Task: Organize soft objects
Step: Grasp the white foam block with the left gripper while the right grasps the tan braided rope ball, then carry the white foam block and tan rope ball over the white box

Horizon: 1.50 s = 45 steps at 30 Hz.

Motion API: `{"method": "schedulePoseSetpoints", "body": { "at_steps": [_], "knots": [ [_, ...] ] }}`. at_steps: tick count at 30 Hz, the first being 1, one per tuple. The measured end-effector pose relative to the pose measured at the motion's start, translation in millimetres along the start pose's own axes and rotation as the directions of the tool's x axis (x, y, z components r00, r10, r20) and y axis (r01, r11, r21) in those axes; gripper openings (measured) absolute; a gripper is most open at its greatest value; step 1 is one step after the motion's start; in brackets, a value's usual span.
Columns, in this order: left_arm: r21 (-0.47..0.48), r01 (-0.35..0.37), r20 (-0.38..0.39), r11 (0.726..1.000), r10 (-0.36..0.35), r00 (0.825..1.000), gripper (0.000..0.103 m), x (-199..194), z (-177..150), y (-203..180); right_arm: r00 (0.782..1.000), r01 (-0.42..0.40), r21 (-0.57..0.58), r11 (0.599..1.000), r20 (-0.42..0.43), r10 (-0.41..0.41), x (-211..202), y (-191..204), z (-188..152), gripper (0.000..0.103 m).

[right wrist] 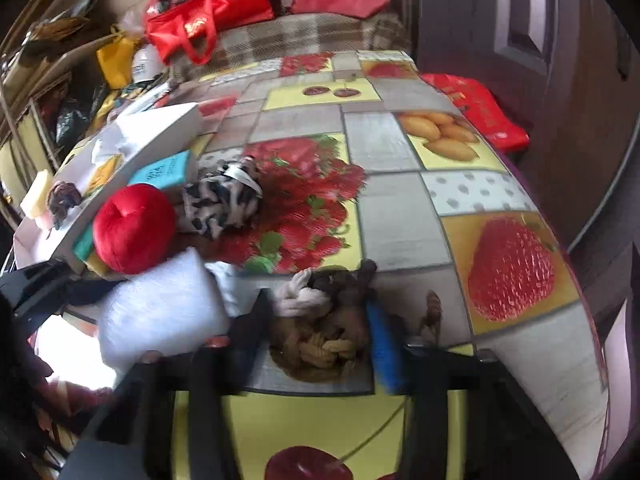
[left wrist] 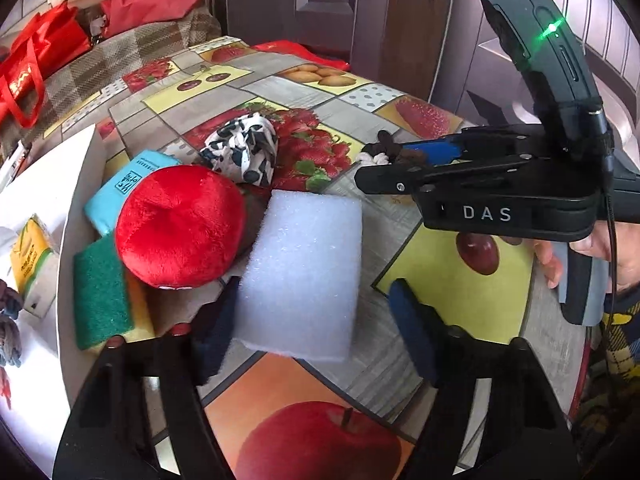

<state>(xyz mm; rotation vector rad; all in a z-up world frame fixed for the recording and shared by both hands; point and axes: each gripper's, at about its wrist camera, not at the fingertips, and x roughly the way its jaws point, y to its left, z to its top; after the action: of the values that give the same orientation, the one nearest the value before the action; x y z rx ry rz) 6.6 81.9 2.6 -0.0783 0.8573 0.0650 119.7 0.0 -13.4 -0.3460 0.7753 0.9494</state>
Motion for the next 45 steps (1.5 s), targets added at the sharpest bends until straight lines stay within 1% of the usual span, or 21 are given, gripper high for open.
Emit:
{"method": "schedulePoseSetpoints", "body": {
  "at_steps": [1, 3, 5, 8, 11, 14, 15, 16, 19, 21, 23, 25, 26, 28, 30, 33, 36, 38, 42, 45],
  "knots": [
    [0.008, -0.005, 0.001, 1.0, 0.005, 1.0, 0.061, 0, 0, -2, 1.0, -0.006, 0.001, 1.0, 0.007, 0.006, -1, -1, 0, 0.037],
    [0.028, -0.018, -0.003, 0.999, 0.018, 1.0, 0.061, 2, 2, -5, 0.999, -0.021, 0.025, 0.999, 0.025, 0.021, -4, -7, -1, 0.037],
    [0.039, -0.037, -0.005, 0.999, 0.037, 0.999, 0.062, 5, 4, -8, 0.999, -0.032, 0.055, 0.998, 0.02, 0.03, -4, -13, -2, 0.037],
    [0.025, -0.043, -0.007, 0.999, 0.043, 0.999, 0.062, 10, 10, -8, 0.998, -0.055, 0.091, 0.994, 0.016, 0.053, -3, -18, -2, 0.037],
    [0.019, -0.049, -0.01, 0.999, 0.049, 0.999, 0.067, 14, 14, -8, 0.998, -0.054, 0.096, 0.994, 0.017, 0.053, -4, -15, -2, 0.037],
    [0.033, -0.045, -0.012, 0.998, 0.045, 0.999, 0.067, 16, 16, -11, 0.998, -0.064, 0.111, 0.992, 0.02, 0.062, -4, -16, -2, 0.037],
    [0.04, -0.038, -0.009, 0.998, 0.038, 0.999, 0.059, 16, 16, -12, 0.998, -0.069, 0.117, 0.991, 0.021, 0.067, -4, -17, -3, 0.037],
    [0.047, -0.027, -0.002, 0.999, 0.027, 1.0, 0.052, 14, 15, -14, 0.997, -0.074, 0.124, 0.99, 0.023, 0.072, -4, -19, -3, 0.037],
    [0.053, -0.026, 0.02, 0.998, 0.025, 0.999, 0.052, 10, 15, -16, 0.997, -0.077, 0.142, 0.987, 0.032, 0.073, -5, -22, -2, 0.037],
    [0.04, -0.023, 0.086, 0.999, 0.02, 0.996, 0.052, -3, 13, -14, 0.997, -0.069, 0.16, 0.985, 0.047, 0.062, -7, -24, -2, 0.037],
    [0.021, -0.041, 0.167, 0.999, 0.037, 0.985, 0.052, -19, 10, -12, 0.994, -0.076, 0.179, 0.981, 0.093, 0.06, -14, -25, -2, 0.037],
    [0.0, -0.071, 0.254, 0.997, 0.069, 0.965, 0.052, -36, 5, -11, 0.987, -0.079, 0.185, 0.98, 0.155, 0.05, -22, -23, -2, 0.037],
    [-0.015, -0.093, 0.3, 0.996, 0.094, 0.949, 0.052, -45, 2, -11, 0.981, -0.075, 0.188, 0.979, 0.192, 0.038, -27, -20, -2, 0.037],
    [-0.038, -0.128, 0.349, 0.991, 0.134, 0.928, 0.052, -56, -3, -10, 0.962, -0.066, 0.186, 0.98, 0.273, 0.013, -38, -12, -3, 0.037],
    [-0.053, -0.157, 0.389, 0.986, 0.165, 0.906, 0.052, -66, -8, -10, 0.939, -0.058, 0.187, 0.981, 0.344, -0.01, -47, -5, -4, 0.037],
    [-0.06, -0.21, 0.431, 0.976, 0.215, 0.876, 0.052, -78, -17, -6, 0.908, -0.054, 0.177, 0.983, 0.419, -0.025, -57, 4, -4, 0.037],
    [-0.073, -0.262, 0.454, 0.962, 0.266, 0.85, 0.053, -89, -27, 5, 0.892, -0.043, 0.166, 0.985, 0.451, -0.037, -60, 13, -3, 0.037],
    [-0.099, -0.288, 0.457, 0.952, 0.301, 0.837, 0.053, -95, -33, 17, 0.89, -0.039, 0.156, 0.987, 0.455, -0.036, -59, 18, -2, 0.037],
    [-0.194, -0.311, 0.454, 0.93, 0.366, 0.812, 0.053, -112, -50, 53, 0.891, -0.035, 0.137, 0.99, 0.453, -0.032, -56, 29, 0, 0.037],
    [-0.241, -0.328, 0.451, 0.913, 0.405, 0.795, 0.053, -120, -61, 66, 0.891, -0.036, 0.122, 0.992, 0.454, -0.024, -54, 34, 2, 0.037]
  ]
}}
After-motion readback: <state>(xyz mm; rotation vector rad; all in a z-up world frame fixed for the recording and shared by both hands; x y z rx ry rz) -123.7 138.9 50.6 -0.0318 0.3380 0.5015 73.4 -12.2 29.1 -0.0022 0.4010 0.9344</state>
